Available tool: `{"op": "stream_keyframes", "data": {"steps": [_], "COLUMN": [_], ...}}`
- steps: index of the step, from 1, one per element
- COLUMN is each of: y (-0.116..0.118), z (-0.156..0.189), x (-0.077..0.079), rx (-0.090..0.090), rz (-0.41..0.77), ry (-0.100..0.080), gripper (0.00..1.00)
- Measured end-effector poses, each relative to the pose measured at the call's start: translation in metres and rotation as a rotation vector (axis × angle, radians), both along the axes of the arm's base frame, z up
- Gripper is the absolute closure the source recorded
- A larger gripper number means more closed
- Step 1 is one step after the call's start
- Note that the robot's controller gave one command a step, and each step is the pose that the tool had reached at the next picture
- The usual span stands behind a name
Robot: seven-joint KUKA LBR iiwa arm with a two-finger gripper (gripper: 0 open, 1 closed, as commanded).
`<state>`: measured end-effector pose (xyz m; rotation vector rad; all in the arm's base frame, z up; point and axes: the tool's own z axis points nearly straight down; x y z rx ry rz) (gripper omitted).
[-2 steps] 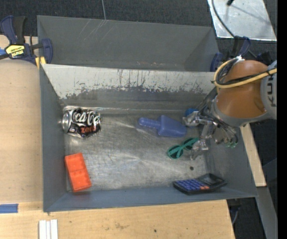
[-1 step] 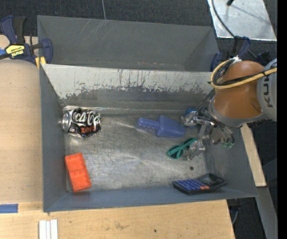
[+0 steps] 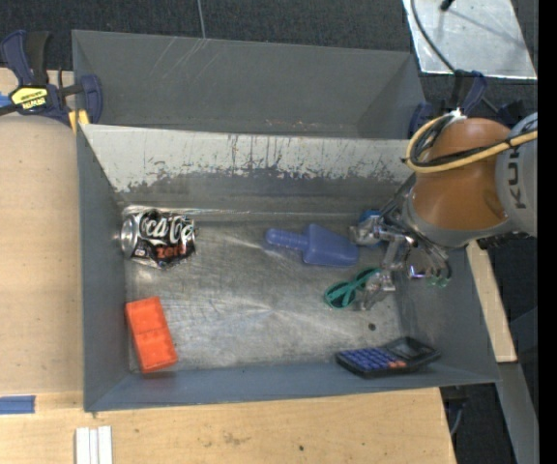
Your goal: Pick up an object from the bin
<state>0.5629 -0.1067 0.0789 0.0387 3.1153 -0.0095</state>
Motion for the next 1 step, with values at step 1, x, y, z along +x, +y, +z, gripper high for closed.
{"op": "stream_keyframes", "data": {"steps": [1], "y": [-0.0033], "z": [-0.0026], "x": [-0.0121], "rx": [0.003], "rz": [-0.027], "ry": [0.006], "gripper": [1.00]}}
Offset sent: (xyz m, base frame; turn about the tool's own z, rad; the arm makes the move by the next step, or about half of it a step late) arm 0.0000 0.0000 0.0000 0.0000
